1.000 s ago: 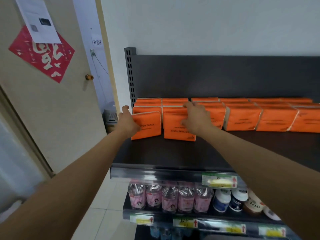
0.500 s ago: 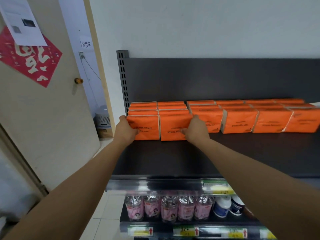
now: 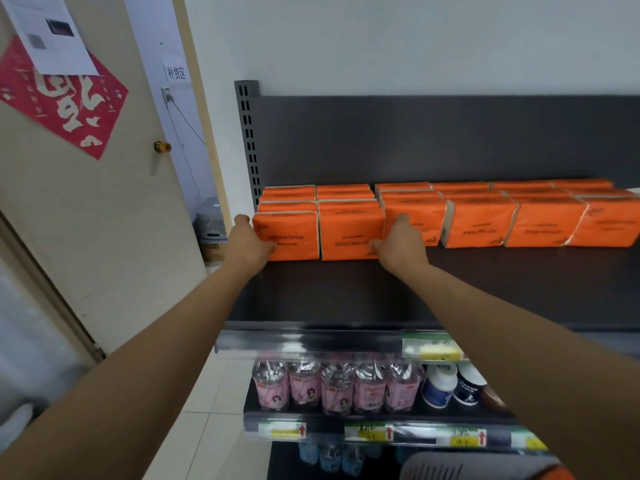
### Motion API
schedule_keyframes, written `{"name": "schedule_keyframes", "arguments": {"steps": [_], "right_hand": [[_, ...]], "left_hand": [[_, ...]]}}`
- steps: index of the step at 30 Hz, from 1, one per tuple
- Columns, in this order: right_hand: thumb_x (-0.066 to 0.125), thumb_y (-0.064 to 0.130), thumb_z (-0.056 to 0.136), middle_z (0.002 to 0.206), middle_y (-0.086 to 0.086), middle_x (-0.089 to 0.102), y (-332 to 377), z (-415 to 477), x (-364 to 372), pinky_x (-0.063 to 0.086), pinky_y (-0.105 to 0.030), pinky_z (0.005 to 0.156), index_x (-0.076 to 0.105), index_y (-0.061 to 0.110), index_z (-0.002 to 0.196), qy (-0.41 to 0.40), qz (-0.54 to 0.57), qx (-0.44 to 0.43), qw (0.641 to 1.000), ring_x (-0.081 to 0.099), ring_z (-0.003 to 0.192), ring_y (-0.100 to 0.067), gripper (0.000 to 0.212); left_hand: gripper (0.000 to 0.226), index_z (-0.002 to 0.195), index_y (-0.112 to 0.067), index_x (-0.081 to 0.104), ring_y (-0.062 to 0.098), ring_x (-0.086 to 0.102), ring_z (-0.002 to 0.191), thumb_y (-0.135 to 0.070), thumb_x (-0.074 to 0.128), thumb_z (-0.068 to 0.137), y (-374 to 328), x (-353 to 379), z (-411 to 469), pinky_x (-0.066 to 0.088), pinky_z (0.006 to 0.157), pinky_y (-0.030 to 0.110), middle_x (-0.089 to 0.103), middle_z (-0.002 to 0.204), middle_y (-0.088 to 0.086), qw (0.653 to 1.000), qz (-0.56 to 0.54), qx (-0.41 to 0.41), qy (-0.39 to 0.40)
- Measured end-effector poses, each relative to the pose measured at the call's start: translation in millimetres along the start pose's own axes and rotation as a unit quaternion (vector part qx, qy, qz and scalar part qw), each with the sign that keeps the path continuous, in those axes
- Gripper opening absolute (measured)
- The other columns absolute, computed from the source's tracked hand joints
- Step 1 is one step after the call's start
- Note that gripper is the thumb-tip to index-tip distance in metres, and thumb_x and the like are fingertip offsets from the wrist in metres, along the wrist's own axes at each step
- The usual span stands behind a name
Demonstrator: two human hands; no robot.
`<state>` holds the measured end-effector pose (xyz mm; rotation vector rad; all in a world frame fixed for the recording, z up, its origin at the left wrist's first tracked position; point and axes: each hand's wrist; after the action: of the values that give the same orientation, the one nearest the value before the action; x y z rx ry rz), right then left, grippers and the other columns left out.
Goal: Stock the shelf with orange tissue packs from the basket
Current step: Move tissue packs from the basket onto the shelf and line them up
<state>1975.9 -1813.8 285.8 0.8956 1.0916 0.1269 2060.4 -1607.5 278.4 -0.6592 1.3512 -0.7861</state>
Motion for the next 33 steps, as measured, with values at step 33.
{"name": "schedule_keyframes", "arguments": {"steps": [33], "right_hand": [[0.045,0.02,0.098,0.117,-0.014,0.063,-380.6,-201.1,-83.9,0.047,-0.032,0.092,0.06,0.002,0.114,0.266,-0.222,0.161,0.924,0.058,0.112,-0.028,0.028]], "left_hand": [[0.017,0.096,0.0,0.065,0.025,0.059,0.095,-0.012,0.061,0.085,37.7,298.3,-360.4,0.044,0.079,0.029,0.063,0.103,0.016,0.83,0.243,0.071,0.497]]}}
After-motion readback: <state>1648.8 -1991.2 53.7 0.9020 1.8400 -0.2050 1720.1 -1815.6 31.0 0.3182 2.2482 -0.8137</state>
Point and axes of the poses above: each hand's wrist, its own z-axis towards the middle knuckle, its own x-axis out of the palm, y = z × x
